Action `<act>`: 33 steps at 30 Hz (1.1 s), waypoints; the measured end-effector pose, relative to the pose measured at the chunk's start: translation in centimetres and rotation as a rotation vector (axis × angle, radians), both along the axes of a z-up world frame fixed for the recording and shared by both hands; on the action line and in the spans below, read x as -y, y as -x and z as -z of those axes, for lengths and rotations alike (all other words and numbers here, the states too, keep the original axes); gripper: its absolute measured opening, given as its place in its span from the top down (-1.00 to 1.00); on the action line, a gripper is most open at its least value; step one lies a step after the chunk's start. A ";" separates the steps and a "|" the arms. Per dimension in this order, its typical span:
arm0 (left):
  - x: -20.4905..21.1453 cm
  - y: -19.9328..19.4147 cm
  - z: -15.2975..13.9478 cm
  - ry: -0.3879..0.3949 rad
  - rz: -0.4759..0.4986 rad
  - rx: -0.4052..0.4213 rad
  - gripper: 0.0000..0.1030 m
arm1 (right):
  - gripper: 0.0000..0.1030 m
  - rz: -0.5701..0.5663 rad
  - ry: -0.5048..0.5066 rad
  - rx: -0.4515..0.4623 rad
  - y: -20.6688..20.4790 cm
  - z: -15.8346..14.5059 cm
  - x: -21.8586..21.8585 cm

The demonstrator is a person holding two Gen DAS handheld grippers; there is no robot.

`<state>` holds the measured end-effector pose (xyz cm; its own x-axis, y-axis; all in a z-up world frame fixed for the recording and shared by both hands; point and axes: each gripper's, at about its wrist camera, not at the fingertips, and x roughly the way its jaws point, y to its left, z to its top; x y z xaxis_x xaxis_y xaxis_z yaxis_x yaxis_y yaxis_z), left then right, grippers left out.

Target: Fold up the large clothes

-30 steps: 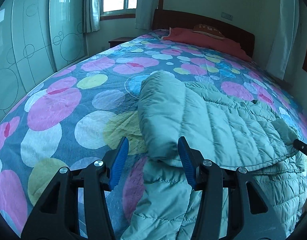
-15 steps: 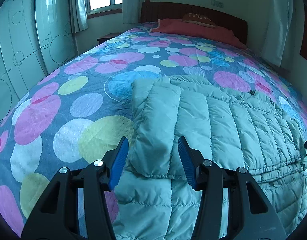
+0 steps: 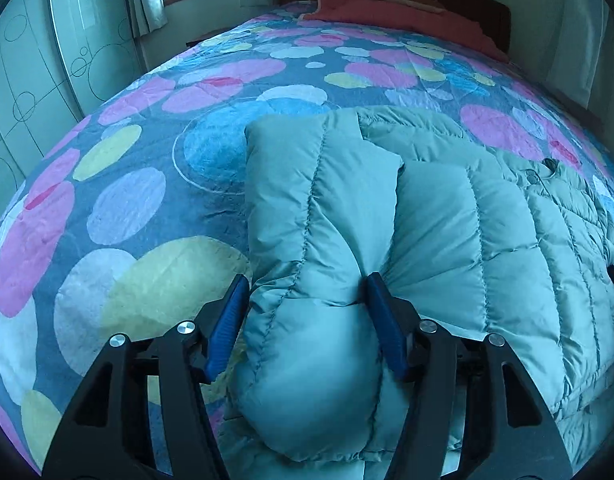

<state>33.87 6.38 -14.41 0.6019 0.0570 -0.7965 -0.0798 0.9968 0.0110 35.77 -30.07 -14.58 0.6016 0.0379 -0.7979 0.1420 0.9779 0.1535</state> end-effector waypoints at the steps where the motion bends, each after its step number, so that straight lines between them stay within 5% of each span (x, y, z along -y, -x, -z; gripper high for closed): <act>1: -0.1 0.2 -0.2 0.006 -0.005 0.008 -0.18 | 0.03 0.001 0.004 -0.001 0.1 -0.3 -0.1; 8: -0.6 4.2 -3.1 0.054 -0.028 0.104 -0.17 | 0.03 0.003 0.053 0.086 4.5 -3.6 -1.7; 12: 0.3 3.5 -0.3 0.035 0.012 -0.004 -0.20 | 0.02 -0.033 0.053 -0.012 4.2 -0.1 -2.4; 17: -1.5 4.3 -1.3 0.083 -0.050 0.031 -0.19 | 0.02 0.010 0.056 0.018 5.6 -1.4 -2.5; 21: -1.9 4.1 0.2 0.096 -0.038 0.009 -0.27 | -0.02 -0.002 0.061 -0.010 5.4 0.7 -2.4; 26: -3.0 6.3 -1.6 0.156 -0.059 0.013 -0.26 | -0.03 0.030 -0.010 0.025 7.5 -1.7 -1.7; 33: -7.1 13.7 -2.3 0.233 -0.110 -0.027 -0.26 | -0.04 0.106 -0.079 0.024 15.4 -3.6 1.8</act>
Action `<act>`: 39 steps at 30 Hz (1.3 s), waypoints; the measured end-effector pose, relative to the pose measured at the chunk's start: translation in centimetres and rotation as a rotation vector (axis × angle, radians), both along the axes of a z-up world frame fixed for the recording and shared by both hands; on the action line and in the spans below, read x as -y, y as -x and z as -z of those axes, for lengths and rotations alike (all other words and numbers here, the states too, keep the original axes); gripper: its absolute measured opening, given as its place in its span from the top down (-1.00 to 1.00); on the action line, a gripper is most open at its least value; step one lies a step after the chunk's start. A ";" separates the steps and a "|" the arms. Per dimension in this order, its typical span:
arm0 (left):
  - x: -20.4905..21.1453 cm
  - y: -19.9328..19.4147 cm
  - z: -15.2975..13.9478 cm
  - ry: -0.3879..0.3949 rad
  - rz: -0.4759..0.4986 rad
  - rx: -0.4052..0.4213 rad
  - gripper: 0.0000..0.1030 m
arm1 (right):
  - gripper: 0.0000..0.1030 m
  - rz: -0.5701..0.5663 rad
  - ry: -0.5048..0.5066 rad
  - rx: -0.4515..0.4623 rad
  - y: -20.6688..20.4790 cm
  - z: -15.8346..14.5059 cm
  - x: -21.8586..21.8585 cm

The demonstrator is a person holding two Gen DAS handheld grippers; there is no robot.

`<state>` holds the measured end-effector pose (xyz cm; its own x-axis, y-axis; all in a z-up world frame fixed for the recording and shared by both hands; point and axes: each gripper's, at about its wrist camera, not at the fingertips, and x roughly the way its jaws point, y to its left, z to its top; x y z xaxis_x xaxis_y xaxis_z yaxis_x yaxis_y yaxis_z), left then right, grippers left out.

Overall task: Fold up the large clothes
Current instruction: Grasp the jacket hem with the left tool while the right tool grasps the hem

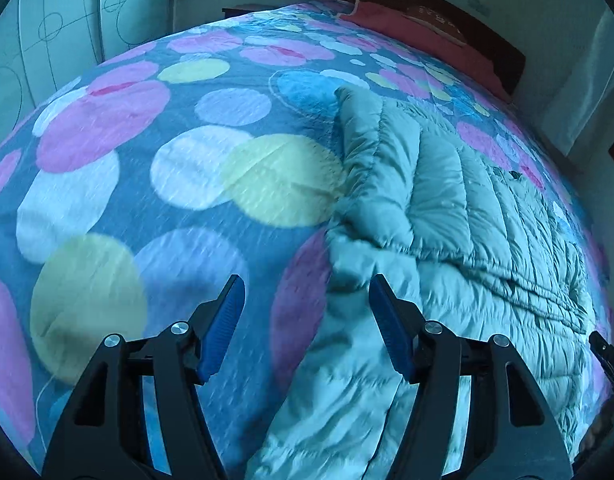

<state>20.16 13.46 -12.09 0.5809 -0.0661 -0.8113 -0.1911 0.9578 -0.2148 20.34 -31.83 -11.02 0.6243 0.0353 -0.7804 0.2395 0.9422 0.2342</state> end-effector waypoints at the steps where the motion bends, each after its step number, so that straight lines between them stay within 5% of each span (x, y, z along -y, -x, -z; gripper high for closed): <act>1: -0.5 1.2 0.0 0.003 -0.009 -0.007 -0.26 | -0.04 0.018 -0.008 -0.002 1.4 -0.1 0.6; 13: -4.9 14.6 1.6 0.194 -0.167 -0.083 -0.26 | -0.04 0.173 -0.117 -0.042 15.5 2.1 5.4; 19: -4.2 18.9 1.8 0.314 -0.212 -0.094 -0.26 | -0.04 0.216 -0.273 -0.030 19.7 3.8 6.5; 24: -3.1 21.1 2.2 0.409 -0.230 -0.089 -0.26 | -0.04 0.222 -0.383 -0.010 21.6 4.7 5.8; 32: -1.6 20.1 2.4 0.412 -0.226 -0.058 -0.25 | -0.04 0.195 -0.451 0.020 21.6 4.9 3.1; 39: -1.2 21.1 2.7 0.449 -0.221 -0.042 0.05 | -0.04 0.170 -0.522 0.035 21.1 5.3 1.5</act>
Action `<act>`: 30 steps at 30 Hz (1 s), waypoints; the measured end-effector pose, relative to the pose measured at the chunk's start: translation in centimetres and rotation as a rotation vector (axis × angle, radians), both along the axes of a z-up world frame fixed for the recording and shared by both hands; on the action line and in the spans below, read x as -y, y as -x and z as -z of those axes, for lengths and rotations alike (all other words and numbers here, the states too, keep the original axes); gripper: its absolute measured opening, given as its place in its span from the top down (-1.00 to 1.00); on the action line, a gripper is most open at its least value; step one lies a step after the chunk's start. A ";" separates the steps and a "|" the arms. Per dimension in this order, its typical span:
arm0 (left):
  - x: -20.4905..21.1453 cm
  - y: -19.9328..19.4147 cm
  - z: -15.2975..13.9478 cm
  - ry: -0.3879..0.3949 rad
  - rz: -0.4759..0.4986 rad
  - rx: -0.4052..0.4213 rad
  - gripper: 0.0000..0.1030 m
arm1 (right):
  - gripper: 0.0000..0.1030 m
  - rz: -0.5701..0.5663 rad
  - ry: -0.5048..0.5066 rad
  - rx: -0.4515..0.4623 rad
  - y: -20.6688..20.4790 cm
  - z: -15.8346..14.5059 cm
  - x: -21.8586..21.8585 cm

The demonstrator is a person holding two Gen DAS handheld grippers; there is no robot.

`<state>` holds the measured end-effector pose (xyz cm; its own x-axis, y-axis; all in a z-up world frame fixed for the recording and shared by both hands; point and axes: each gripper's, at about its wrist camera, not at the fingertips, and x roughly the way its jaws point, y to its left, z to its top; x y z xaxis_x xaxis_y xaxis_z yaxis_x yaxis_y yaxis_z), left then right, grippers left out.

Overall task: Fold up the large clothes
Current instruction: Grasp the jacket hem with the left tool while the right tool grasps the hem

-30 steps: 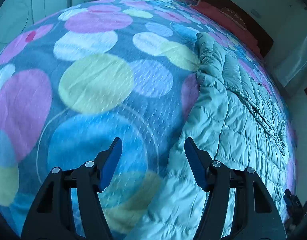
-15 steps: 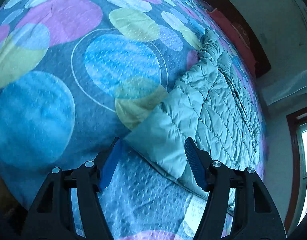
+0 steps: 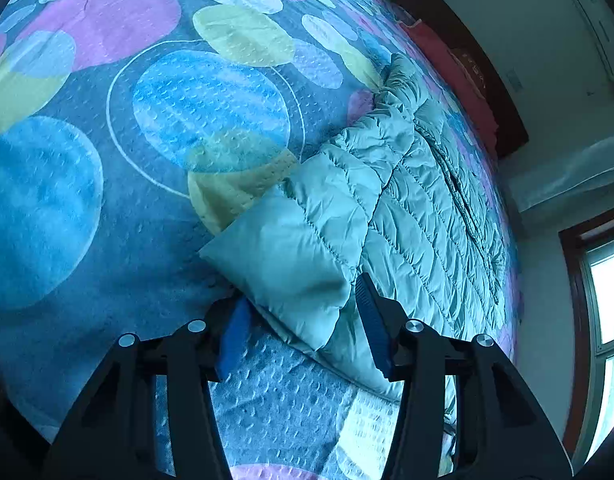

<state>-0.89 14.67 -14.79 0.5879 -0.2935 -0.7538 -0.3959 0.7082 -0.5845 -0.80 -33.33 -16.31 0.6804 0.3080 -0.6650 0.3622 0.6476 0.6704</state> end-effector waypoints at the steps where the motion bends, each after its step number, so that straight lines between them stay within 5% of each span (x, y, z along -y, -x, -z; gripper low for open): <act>1: -0.1 0.0 0.2 0.005 -0.004 0.005 0.05 | -0.04 0.000 0.001 0.002 0.0 0.0 -0.1; 4: -0.4 -0.9 0.3 0.003 -0.016 0.023 0.05 | 0.04 0.028 0.014 0.016 -0.2 -0.1 0.0; 6: -0.5 -1.7 0.3 -0.017 -0.013 0.036 0.24 | 0.26 0.056 0.013 0.014 -0.5 0.0 0.3; 8: -0.8 -2.2 0.7 0.027 0.004 0.050 0.73 | 0.55 0.065 0.006 0.008 -0.9 0.3 0.6; 9: -0.8 -2.3 1.0 0.054 0.014 0.053 0.79 | 0.75 0.065 0.000 0.008 -1.0 0.4 0.6; 12: -0.9 -2.0 0.7 0.054 0.034 0.079 0.92 | 0.92 0.056 0.014 0.032 -0.6 0.0 0.6; 23: -2.5 0.2 -5.4 0.069 0.057 0.256 0.97 | 0.97 -0.003 0.072 0.226 2.5 -6.8 0.0; 30: -2.0 -4.9 -9.7 0.057 0.080 0.335 0.97 | 0.97 -0.019 0.061 0.309 -1.9 -10.0 0.8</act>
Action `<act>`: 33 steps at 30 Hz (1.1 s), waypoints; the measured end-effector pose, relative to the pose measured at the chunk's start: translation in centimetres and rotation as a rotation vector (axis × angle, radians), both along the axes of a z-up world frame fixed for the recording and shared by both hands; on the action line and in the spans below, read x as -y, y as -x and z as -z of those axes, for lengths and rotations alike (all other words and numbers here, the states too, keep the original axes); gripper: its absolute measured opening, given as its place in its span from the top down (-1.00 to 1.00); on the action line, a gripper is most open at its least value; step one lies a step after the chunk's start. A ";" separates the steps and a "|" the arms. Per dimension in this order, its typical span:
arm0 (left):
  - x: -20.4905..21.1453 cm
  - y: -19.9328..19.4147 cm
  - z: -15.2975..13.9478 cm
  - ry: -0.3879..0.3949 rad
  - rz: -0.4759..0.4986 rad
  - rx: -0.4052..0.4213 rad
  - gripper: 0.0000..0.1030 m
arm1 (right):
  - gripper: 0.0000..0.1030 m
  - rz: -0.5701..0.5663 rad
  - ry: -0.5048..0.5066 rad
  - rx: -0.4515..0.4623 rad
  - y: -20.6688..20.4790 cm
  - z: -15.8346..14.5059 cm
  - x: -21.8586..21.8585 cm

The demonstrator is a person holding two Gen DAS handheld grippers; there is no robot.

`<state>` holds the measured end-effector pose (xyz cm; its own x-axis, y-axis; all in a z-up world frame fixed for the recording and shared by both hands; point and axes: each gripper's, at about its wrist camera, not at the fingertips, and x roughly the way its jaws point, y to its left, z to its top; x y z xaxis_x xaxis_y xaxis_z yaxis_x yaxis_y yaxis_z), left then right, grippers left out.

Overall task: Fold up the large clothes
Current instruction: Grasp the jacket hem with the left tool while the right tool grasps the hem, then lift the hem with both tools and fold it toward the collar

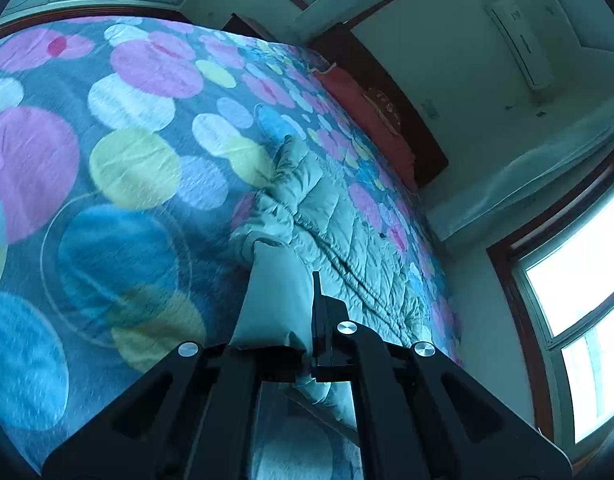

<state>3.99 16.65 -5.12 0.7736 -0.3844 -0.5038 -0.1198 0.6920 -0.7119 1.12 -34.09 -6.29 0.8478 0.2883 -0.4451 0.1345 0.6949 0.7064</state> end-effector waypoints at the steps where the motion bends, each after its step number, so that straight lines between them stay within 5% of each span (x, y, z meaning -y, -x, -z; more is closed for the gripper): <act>1: 0.1 -1.1 -0.5 -0.002 0.006 0.012 0.97 | 0.97 -0.002 -0.008 0.008 -1.0 -0.3 0.1; 14: 4.5 -20.7 -4.4 -0.189 -0.012 0.069 0.97 | 0.97 0.017 0.054 0.050 -20.9 -3.9 2.6; 24: 7.8 -33.4 1.2 -0.339 -0.016 -0.036 0.97 | 0.97 -0.003 0.078 -0.109 -34.3 1.4 3.6; 33: 8.1 -38.2 6.7 -0.380 0.020 -0.153 0.95 | 0.92 -0.011 0.056 -0.228 -38.6 7.3 4.1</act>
